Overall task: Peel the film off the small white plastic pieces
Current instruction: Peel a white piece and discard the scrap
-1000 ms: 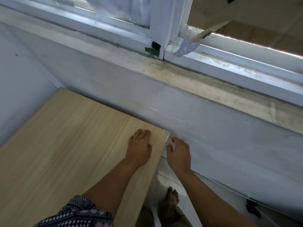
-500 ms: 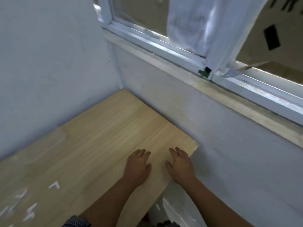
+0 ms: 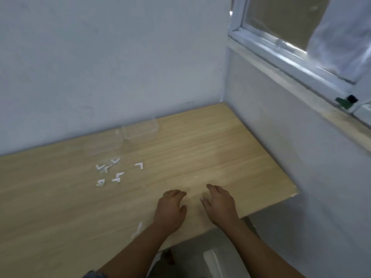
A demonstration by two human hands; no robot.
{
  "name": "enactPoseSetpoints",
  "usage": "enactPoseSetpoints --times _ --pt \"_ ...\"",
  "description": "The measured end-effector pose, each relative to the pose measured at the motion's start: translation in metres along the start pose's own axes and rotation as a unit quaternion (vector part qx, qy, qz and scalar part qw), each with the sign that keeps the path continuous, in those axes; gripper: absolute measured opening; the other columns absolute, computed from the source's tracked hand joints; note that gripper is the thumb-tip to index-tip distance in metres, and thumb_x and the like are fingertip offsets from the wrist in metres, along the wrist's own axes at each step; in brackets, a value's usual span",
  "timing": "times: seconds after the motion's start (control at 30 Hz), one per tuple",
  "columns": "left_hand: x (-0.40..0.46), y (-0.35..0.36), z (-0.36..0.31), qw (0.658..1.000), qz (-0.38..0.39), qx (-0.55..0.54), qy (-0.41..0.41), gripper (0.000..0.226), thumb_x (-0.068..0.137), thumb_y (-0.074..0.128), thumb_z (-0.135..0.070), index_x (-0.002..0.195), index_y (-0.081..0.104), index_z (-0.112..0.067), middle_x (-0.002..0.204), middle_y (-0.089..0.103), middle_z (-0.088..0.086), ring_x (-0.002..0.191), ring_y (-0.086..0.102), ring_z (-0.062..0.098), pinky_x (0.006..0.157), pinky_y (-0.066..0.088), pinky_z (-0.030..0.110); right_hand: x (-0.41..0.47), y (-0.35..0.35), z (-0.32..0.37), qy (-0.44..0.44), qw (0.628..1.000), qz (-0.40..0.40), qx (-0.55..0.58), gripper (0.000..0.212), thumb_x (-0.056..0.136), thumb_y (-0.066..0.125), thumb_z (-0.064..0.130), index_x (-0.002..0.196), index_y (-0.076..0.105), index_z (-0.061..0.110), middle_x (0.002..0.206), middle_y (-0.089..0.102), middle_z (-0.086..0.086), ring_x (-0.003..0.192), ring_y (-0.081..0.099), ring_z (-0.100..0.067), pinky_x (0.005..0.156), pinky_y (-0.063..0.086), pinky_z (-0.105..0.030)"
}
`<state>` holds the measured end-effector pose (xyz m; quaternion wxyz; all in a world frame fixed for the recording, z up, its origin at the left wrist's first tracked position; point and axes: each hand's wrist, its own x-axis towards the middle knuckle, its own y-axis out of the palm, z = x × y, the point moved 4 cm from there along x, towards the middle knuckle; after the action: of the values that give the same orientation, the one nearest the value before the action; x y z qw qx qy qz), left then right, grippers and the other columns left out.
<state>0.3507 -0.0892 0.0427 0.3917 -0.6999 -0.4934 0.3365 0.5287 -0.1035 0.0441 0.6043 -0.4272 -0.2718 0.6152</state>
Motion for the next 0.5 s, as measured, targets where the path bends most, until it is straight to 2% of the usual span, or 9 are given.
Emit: enactPoseSetpoints --times 0.17,0.37,0.5 --pt "-0.024 -0.025 0.037 0.997 -0.058 -0.025 -0.041 0.037 0.085 0.062 -0.023 0.122 0.066 -0.02 0.12 0.067 0.0 0.117 0.055 0.022 0.1 0.042 0.031 0.005 0.019 0.048 -0.064 0.998 0.011 -0.017 0.042 0.098 0.049 0.043 0.132 0.06 0.02 0.13 0.063 0.0 0.117 0.058 -0.019 0.098 0.044 -0.033" --pt "-0.054 -0.065 0.108 0.987 -0.117 -0.055 -0.098 0.033 0.087 0.064 -0.021 0.12 0.067 -0.02 0.12 0.067 -0.001 0.117 0.055 0.018 0.099 0.04 0.026 0.011 0.059 0.132 -0.118 0.993 0.018 -0.019 0.034 0.098 0.05 0.041 0.121 0.067 0.022 0.119 0.069 0.003 0.107 0.064 -0.017 0.09 0.046 -0.029" --pt "-0.068 -0.094 0.163 0.983 -0.127 -0.068 -0.115 0.033 0.089 0.063 -0.022 0.121 0.066 -0.02 0.122 0.066 -0.003 0.117 0.055 0.016 0.099 0.039 0.024 0.014 0.088 0.187 -0.124 0.992 0.018 -0.006 0.03 0.097 0.052 0.038 0.115 0.07 0.023 0.111 0.07 0.003 0.102 0.064 -0.018 0.085 0.045 -0.03"
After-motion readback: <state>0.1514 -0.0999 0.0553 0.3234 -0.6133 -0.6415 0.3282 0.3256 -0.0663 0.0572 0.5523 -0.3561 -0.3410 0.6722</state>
